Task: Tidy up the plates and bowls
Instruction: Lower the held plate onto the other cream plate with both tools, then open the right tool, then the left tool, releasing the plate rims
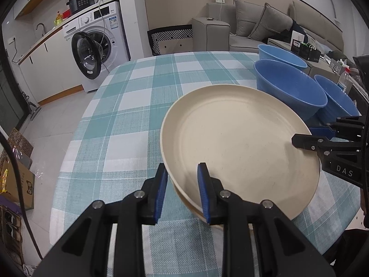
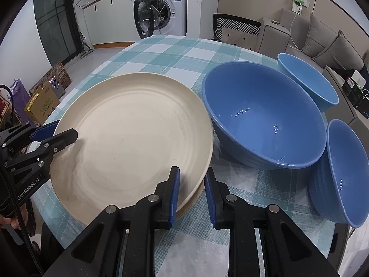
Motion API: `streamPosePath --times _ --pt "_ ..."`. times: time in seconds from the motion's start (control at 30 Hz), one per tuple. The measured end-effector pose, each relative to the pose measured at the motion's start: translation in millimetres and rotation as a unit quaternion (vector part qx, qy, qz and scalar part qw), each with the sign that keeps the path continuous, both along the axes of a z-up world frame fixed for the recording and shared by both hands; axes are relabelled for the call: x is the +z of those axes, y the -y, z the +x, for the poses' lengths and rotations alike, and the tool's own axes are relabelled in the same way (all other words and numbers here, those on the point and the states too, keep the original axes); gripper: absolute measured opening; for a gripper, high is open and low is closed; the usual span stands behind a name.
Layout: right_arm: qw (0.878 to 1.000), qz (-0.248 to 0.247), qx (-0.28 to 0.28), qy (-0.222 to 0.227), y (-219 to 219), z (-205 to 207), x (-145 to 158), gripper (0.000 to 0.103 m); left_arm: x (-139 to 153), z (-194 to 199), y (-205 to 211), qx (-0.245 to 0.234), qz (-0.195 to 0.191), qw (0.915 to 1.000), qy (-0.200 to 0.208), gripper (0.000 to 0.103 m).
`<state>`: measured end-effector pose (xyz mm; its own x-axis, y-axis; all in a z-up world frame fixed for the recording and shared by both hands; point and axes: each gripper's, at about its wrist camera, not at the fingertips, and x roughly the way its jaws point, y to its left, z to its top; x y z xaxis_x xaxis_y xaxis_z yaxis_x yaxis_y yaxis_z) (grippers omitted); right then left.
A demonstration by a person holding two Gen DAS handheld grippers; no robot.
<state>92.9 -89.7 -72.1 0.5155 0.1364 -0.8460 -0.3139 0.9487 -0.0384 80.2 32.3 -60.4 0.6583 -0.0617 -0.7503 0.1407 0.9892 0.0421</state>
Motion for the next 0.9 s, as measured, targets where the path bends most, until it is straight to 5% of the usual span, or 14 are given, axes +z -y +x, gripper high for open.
streamPosePath --times 0.9 --pt "0.999 -0.038 0.013 -0.013 -11.5 -1.2 -15.0 0.026 -14.7 0.6 8.3 -0.017 0.038 0.9987 -0.029 0.028"
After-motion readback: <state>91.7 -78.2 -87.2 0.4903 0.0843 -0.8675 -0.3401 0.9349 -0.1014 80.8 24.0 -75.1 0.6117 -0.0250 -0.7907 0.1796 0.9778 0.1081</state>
